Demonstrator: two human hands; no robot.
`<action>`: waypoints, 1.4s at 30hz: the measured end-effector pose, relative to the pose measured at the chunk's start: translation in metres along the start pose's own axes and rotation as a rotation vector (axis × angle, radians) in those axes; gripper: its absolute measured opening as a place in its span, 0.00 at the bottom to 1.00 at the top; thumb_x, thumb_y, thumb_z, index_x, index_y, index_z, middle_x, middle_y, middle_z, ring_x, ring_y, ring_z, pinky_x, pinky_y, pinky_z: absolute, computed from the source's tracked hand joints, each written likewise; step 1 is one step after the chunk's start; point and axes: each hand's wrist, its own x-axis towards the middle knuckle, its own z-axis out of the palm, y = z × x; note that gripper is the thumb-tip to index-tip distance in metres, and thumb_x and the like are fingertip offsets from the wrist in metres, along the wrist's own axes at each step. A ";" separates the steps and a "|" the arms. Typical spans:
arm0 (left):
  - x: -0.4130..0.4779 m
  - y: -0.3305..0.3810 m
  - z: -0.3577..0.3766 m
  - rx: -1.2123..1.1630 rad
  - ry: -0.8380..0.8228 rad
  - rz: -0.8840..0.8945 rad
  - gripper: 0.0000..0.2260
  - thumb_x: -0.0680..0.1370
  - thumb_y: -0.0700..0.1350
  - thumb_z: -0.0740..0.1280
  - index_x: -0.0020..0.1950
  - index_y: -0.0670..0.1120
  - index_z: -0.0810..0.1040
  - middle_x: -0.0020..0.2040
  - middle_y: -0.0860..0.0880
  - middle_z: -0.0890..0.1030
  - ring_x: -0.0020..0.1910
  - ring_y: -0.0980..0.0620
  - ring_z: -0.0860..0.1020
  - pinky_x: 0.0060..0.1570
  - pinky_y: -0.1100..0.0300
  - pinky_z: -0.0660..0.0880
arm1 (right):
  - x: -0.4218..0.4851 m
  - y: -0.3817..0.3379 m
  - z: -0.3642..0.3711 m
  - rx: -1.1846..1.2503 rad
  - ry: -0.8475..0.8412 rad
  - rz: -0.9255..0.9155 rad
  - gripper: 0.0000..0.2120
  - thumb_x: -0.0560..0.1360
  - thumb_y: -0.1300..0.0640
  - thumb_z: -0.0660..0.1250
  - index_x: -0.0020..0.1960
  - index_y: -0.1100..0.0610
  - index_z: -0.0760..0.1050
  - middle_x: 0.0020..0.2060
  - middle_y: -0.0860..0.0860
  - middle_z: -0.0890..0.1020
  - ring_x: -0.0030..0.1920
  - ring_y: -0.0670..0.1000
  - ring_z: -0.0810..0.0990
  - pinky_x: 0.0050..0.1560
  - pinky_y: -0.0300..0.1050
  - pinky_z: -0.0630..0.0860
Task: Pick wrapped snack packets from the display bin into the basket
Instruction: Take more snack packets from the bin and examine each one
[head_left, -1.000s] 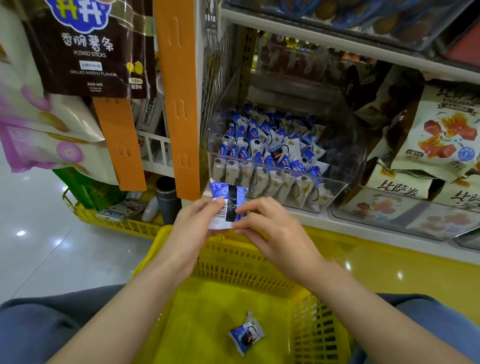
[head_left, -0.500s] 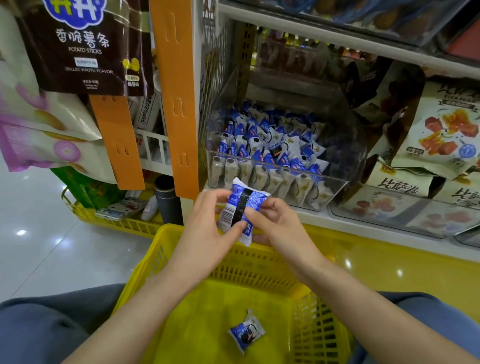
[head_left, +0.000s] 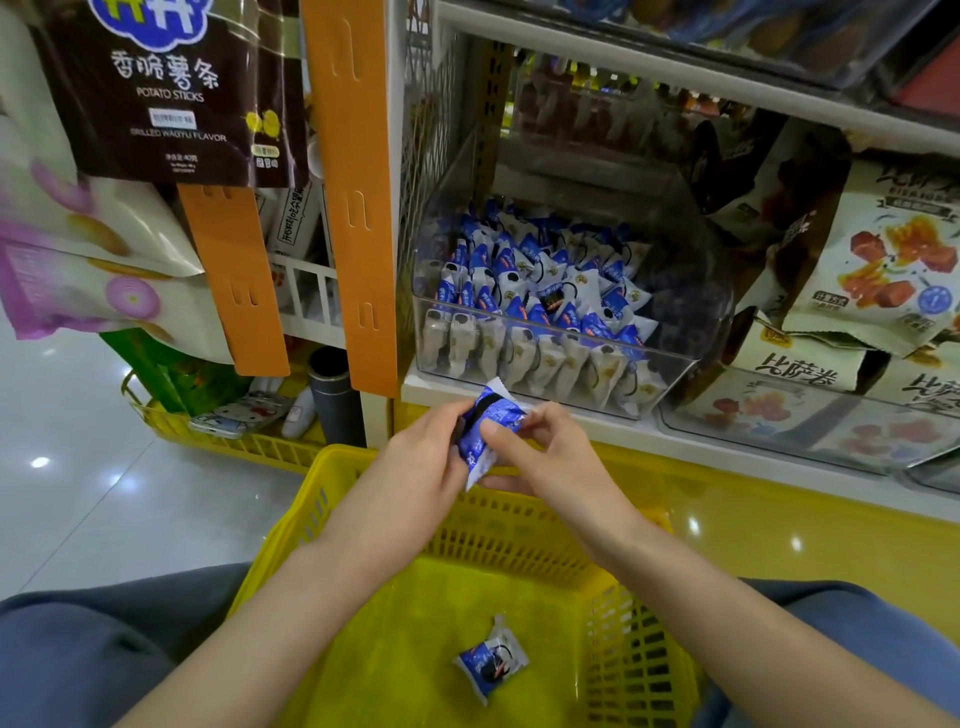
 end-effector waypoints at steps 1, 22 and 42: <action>0.000 0.000 0.000 0.003 0.001 -0.016 0.19 0.77 0.38 0.60 0.68 0.50 0.68 0.61 0.50 0.77 0.57 0.54 0.76 0.56 0.58 0.72 | 0.000 0.001 0.001 0.004 -0.005 -0.001 0.10 0.74 0.62 0.67 0.50 0.61 0.66 0.48 0.56 0.77 0.35 0.41 0.81 0.34 0.38 0.80; 0.002 0.005 -0.008 0.127 0.082 0.014 0.14 0.80 0.45 0.58 0.66 0.49 0.71 0.50 0.47 0.81 0.46 0.49 0.79 0.41 0.54 0.75 | 0.002 0.012 0.003 -0.334 -0.085 -0.197 0.15 0.73 0.58 0.68 0.53 0.46 0.66 0.48 0.46 0.78 0.48 0.57 0.80 0.45 0.54 0.80; 0.013 0.011 0.001 -0.619 0.029 -0.442 0.11 0.81 0.38 0.55 0.44 0.48 0.73 0.40 0.48 0.81 0.36 0.57 0.80 0.33 0.65 0.77 | 0.004 0.007 0.000 -0.448 -0.092 -0.223 0.28 0.69 0.49 0.72 0.65 0.51 0.63 0.58 0.43 0.76 0.52 0.34 0.75 0.53 0.28 0.72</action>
